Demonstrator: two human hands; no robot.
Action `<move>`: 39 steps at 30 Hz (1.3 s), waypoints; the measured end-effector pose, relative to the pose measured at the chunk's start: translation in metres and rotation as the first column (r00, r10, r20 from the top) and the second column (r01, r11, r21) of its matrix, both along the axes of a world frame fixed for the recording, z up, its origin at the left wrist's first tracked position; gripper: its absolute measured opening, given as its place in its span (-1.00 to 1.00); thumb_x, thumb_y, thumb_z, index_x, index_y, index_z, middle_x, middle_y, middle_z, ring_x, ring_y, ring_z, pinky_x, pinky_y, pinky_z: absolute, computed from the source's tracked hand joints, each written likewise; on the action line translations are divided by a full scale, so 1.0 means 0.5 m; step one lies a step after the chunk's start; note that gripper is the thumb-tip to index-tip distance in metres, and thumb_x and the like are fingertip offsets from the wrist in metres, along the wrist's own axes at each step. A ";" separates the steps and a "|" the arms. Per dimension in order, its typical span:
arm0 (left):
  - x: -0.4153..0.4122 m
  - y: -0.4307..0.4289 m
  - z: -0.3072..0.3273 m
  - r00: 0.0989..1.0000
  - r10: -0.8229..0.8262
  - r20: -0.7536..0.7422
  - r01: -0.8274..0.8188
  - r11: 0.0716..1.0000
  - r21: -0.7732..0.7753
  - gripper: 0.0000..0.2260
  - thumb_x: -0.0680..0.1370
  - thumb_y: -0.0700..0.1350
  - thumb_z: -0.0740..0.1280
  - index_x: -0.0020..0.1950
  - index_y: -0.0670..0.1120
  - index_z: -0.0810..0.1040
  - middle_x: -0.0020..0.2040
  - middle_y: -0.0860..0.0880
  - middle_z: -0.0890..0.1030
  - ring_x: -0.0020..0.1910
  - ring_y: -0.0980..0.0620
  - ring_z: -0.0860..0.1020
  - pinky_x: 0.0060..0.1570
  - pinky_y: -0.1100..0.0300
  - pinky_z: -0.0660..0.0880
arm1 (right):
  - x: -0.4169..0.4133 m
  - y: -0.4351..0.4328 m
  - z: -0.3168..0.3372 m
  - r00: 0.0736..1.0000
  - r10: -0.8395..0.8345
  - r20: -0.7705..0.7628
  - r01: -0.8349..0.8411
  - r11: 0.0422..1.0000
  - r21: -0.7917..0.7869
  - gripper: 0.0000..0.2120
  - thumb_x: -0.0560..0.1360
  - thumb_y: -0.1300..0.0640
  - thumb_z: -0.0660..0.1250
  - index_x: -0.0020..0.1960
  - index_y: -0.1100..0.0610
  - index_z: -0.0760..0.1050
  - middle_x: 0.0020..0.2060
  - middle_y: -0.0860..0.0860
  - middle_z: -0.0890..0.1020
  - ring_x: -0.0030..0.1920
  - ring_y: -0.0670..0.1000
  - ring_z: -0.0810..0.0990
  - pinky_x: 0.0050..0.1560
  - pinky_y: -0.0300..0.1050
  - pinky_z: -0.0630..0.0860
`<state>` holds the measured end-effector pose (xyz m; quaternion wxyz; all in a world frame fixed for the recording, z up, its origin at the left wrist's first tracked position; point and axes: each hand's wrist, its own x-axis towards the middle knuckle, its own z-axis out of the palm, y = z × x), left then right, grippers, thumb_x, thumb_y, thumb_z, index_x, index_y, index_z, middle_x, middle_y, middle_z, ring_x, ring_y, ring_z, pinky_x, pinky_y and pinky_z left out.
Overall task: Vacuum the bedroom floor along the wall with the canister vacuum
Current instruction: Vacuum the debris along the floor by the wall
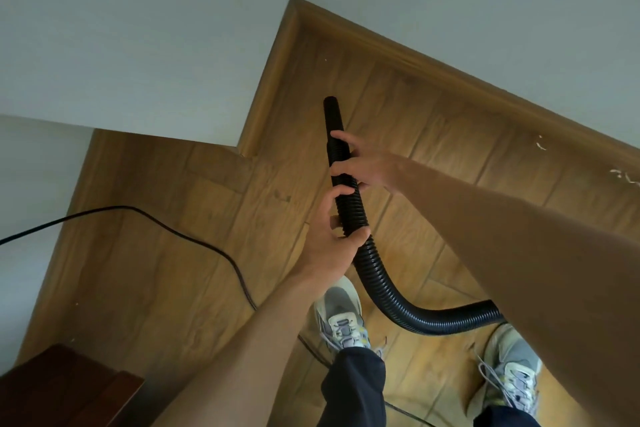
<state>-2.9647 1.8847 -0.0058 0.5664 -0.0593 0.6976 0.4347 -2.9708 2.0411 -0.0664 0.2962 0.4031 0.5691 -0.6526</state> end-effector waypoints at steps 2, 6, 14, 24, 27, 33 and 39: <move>-0.010 0.006 -0.006 1.000 -0.002 -0.025 0.003 1.000 0.014 -0.51 0.51 -0.34 0.42 0.17 0.24 0.46 0.11 -0.06 0.59 0.14 -0.10 0.60 0.03 -0.24 0.61 | -0.010 0.004 -0.004 1.000 -0.015 -0.011 0.015 1.000 0.027 -0.28 0.52 0.24 0.36 0.55 -0.14 0.17 0.15 0.05 0.52 -0.09 -0.02 0.61 -0.32 -0.23 0.57; -0.030 0.023 -0.017 0.999 0.004 -0.044 -0.002 0.999 0.038 -0.51 0.50 -0.34 0.42 0.19 0.21 0.45 0.12 -0.03 0.58 0.14 -0.07 0.60 0.01 -0.23 0.62 | -0.036 0.017 -0.008 1.000 0.004 -0.031 -0.001 0.995 0.098 -0.30 0.52 0.24 0.35 0.55 -0.12 0.18 0.15 0.05 0.51 -0.15 -0.03 0.58 -0.42 -0.26 0.51; -0.077 0.060 -0.040 0.999 0.042 0.003 -0.042 0.995 0.087 -0.53 0.53 -0.33 0.40 0.22 0.19 0.42 0.12 -0.05 0.56 0.08 -0.06 0.62 -0.06 -0.22 0.64 | -0.103 0.046 -0.017 0.991 0.120 -0.053 -0.102 0.961 0.257 -0.32 0.52 0.19 0.35 0.55 -0.10 0.19 0.21 0.07 0.48 0.02 0.11 0.63 -0.07 0.10 0.68; -0.031 0.048 -0.028 0.999 -0.036 0.039 0.032 0.995 0.097 -0.53 0.52 -0.31 0.41 0.17 0.24 0.43 0.20 -0.11 0.55 0.15 -0.12 0.59 -0.13 -0.06 0.67 | -0.031 0.052 0.005 0.997 0.074 0.021 -0.077 0.971 0.225 -0.32 0.52 0.16 0.37 0.55 -0.14 0.18 0.21 0.05 0.47 -0.10 0.00 0.61 -0.41 -0.23 0.56; 0.002 0.034 -0.011 0.990 -0.118 0.083 0.110 0.989 0.095 -0.52 0.53 -0.34 0.38 0.15 0.25 0.44 0.20 -0.12 0.54 0.14 -0.15 0.59 -0.20 0.08 0.64 | 0.034 0.039 0.019 0.997 -0.023 0.075 0.011 0.987 0.161 -0.30 0.53 0.17 0.36 0.56 -0.16 0.14 0.26 0.08 0.47 -0.12 0.00 0.61 -0.44 -0.25 0.52; 0.071 0.035 0.015 0.957 -0.261 0.127 0.252 0.964 0.084 -0.52 0.53 -0.35 0.37 0.19 0.24 0.46 0.19 -0.09 0.55 0.14 -0.13 0.58 -0.02 0.02 0.63 | 0.163 0.042 0.038 0.953 -0.246 0.177 0.241 0.969 0.052 -0.29 0.57 0.23 0.32 0.58 -0.16 0.08 0.25 0.09 0.53 -0.14 -0.03 0.61 -0.42 -0.23 0.52; 0.146 0.069 0.021 0.909 -0.407 0.093 0.401 0.913 0.074 -0.53 0.53 -0.31 0.40 0.17 0.28 0.49 0.14 -0.08 0.55 0.05 -0.06 0.60 -0.16 0.13 0.58 | 0.285 0.056 0.046 0.880 -0.417 0.227 0.414 0.908 0.062 -0.30 0.57 0.23 0.32 0.57 -0.17 0.10 0.14 0.04 0.57 -0.05 0.01 0.63 -0.26 -0.12 0.58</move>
